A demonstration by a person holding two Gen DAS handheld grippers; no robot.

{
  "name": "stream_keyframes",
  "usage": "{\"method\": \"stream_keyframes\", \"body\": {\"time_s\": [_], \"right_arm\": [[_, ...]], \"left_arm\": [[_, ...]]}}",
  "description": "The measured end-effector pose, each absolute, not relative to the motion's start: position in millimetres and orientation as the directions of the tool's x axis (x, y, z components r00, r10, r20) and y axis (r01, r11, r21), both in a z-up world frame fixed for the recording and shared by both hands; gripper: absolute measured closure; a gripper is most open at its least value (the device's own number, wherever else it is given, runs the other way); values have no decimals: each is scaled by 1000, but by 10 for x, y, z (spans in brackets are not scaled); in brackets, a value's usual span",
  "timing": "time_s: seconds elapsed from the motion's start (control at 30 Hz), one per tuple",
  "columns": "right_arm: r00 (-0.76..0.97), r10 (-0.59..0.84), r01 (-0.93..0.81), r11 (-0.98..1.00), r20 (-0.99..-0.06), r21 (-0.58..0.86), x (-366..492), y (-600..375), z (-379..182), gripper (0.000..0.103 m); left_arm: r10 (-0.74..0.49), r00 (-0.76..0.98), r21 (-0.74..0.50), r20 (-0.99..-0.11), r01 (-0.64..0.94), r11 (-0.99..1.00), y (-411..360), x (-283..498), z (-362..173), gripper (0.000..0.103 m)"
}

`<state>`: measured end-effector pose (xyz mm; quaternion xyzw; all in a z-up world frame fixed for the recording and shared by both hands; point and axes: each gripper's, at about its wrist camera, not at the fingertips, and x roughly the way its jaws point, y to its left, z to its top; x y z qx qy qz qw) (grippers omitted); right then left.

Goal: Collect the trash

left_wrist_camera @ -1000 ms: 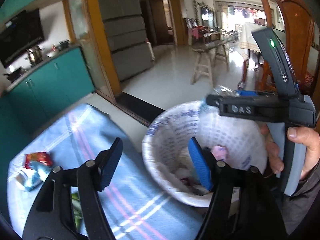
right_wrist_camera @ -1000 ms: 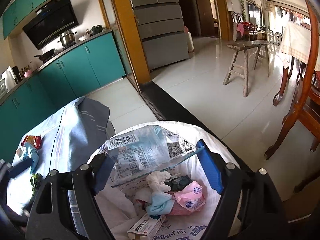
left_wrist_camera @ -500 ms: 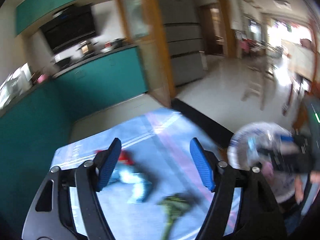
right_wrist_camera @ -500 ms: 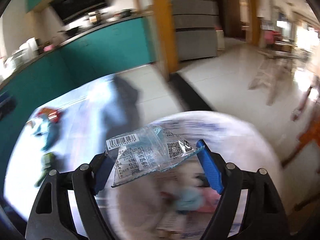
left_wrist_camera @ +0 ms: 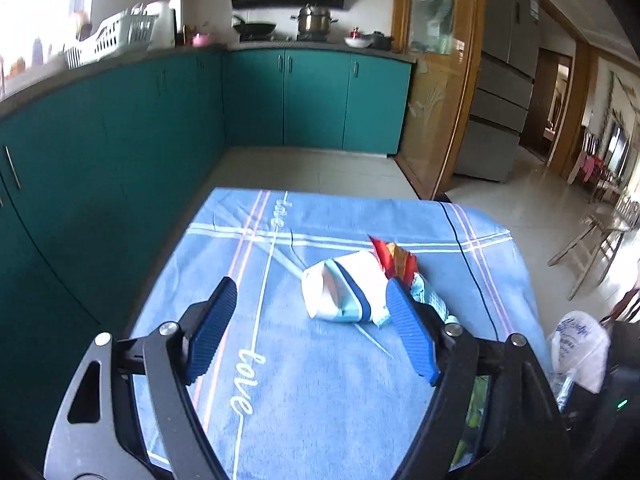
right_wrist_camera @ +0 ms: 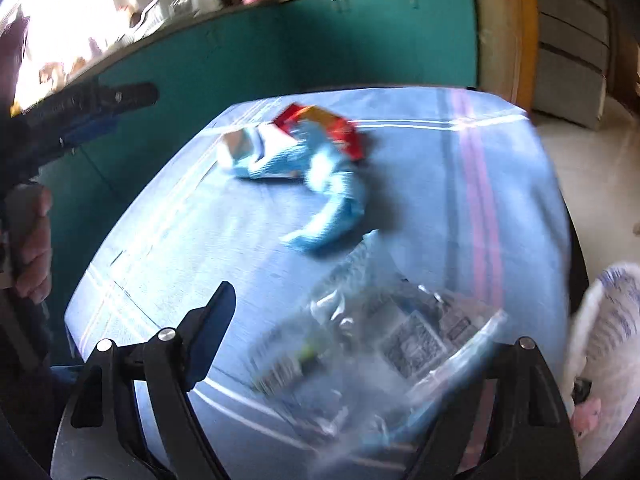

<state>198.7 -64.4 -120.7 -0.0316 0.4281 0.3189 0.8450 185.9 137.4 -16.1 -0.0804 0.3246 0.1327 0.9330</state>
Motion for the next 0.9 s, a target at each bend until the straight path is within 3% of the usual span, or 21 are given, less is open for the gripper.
{"method": "stream_keyframes", "body": {"time_s": [0.2,0.27,0.33,0.43,0.53,0.9], "right_arm": [[437,507,-598,781,-743,181,1910,-319,-1205,24],[446,495,-614,776,-745,148,1853,-264,-1221,34],[453,484,-630,768,-749,116,1821,-196,-1241,54],[439,485,-651,752,-756,105,1784,-142,-1304,72],[451,479,-654,752,-753,86,1756,-182,-1341,77],[514,518,-603,785,-684,141,1857,-811,-1126,77]], "left_arm": [[203,754,-92,-625,-329,940,1483,1789,-156,24],[207,753,-96,-624,-337,937,1499,1790,-168,24],[212,749,-94,-628,-343,935,1514,1798,-186,24],[222,738,-86,-638,-354,931,1528,1797,-219,24],[227,730,-73,-645,-355,932,1507,1821,-247,24],[207,708,-63,-676,-335,940,1431,1935,-350,22]]}}
